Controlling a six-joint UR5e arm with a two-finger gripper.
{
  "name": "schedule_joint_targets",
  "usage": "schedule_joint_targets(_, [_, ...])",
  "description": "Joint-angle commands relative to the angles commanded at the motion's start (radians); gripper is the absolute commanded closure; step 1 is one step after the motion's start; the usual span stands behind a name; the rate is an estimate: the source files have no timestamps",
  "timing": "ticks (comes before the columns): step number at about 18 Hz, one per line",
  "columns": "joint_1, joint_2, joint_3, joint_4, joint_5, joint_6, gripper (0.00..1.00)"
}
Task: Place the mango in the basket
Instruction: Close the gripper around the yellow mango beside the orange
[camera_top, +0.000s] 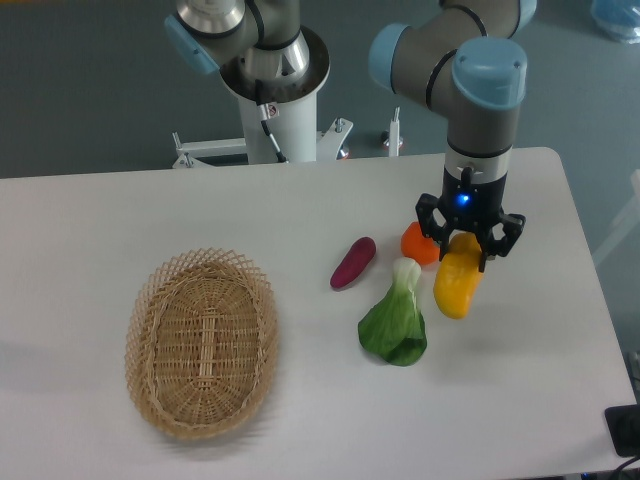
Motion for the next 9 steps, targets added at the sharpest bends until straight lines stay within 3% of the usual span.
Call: schedule_joint_targets(9, [-0.006,0.021,-0.018,-0.002,-0.002,-0.027,0.48])
